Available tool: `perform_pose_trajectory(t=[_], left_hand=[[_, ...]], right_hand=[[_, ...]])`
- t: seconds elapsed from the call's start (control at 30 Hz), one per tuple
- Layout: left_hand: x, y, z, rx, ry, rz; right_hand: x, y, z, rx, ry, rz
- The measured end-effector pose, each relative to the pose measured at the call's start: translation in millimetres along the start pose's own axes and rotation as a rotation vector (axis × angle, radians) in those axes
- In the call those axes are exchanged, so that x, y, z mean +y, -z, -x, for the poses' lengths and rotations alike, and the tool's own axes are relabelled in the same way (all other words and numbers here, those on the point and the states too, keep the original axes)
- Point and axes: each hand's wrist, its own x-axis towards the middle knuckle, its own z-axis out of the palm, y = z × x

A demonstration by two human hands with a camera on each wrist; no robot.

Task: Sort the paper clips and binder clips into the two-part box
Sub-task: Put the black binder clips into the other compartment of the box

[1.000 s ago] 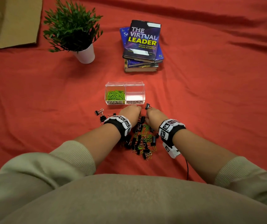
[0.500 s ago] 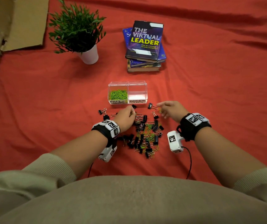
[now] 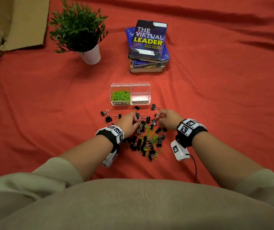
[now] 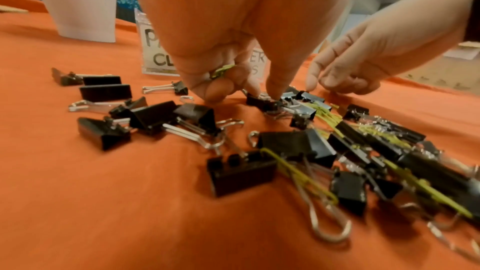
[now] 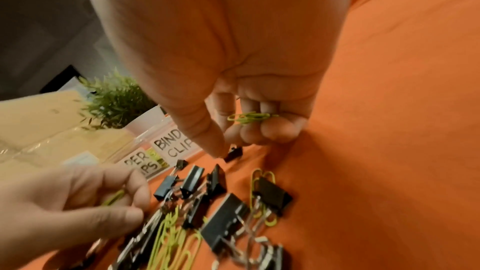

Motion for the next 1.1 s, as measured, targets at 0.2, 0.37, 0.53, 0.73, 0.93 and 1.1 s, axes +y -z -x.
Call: perform_pose_trajectory(t=[0.2, 0.37, 0.53, 0.73, 0.93, 1.1], left_hand=[[-17, 6, 4, 0.015, 0.035, -0.054], [-21, 11, 10, 0.040, 0.038, -0.107], [-7, 7, 7, 0.067, -0.060, -0.145], [7, -2, -4, 0.015, -0.079, -0.204], [15, -2, -10, -0.056, -0.049, -0.306], [9, -3, -9, -0.087, -0.065, -0.279]], right_hand=[[9, 6, 0, 0.051, -0.093, 0.311], [6, -8, 11, 0.059, -0.151, 0.459], [-4, -22, 13, 0.064, -0.119, 0.430], [-6, -28, 13, 0.012, -0.122, 0.424], [8, -19, 10, 0.021, -0.086, 0.115], [19, 7, 11, 0.070, -0.115, -0.353]])
